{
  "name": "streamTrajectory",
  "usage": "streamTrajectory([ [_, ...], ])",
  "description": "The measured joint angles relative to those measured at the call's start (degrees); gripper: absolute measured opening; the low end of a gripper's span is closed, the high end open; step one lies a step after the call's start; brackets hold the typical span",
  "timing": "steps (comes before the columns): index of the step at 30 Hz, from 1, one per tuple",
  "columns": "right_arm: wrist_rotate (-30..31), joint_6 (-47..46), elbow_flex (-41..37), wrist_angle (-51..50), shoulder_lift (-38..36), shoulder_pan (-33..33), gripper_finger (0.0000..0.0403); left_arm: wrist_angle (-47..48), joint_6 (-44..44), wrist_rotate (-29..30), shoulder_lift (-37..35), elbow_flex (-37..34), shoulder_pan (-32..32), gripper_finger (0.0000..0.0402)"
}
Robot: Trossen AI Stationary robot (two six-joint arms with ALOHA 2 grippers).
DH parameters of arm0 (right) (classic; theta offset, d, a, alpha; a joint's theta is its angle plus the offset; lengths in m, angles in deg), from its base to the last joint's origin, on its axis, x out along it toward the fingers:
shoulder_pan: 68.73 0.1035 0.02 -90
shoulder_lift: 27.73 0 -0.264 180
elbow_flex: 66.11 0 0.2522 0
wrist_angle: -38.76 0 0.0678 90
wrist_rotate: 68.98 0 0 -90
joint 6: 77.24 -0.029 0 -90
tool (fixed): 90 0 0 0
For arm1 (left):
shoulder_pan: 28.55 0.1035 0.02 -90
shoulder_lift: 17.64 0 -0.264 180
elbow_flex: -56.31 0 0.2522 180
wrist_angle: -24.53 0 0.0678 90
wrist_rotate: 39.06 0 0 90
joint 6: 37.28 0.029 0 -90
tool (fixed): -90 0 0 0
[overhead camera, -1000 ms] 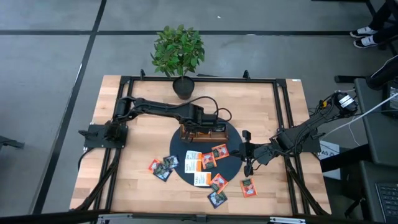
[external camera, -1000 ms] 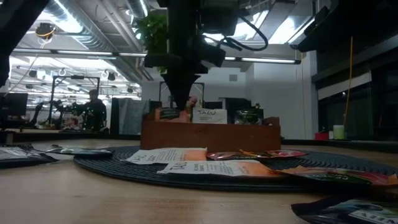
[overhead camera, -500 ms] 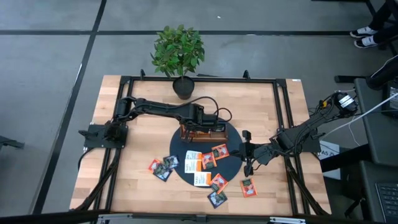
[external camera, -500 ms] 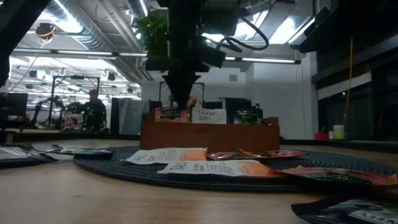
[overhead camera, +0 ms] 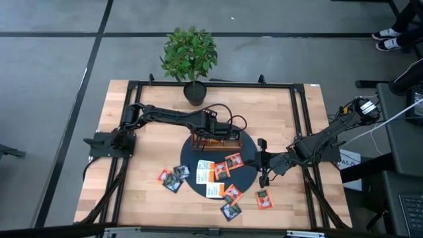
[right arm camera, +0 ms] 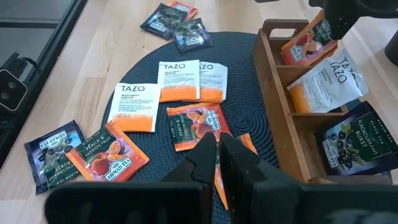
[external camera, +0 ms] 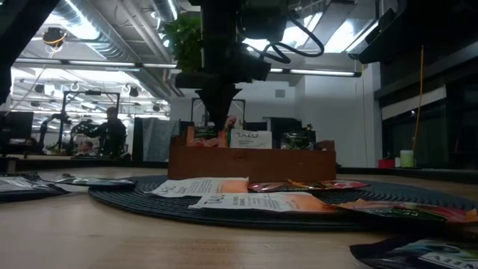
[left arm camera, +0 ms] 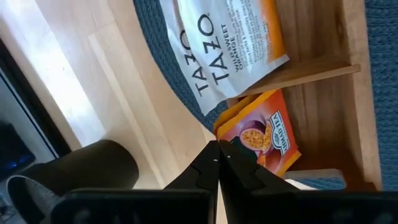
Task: Pick & Place Tea
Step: Put the orange tea bag into the left side of the wooden organizer, then put the violet tea bag into the right side of the wooden organizer
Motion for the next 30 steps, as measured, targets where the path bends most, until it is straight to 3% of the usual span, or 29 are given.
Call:
streamTrajectory([
  [20, 0.0, 0.0, 0.0, -0.1, 0.0, 0.0, 0.0026, 0.1, -0.1, -0.6, 0.0, 0.2, -0.6, 0.0061],
  [30, 0.0, 0.0, 0.0, -0.4, 0.0, 0.0, 0.0026, 6.5, 0.2, 1.9, -0.2, 8.6, -2.8, 0.0081],
])
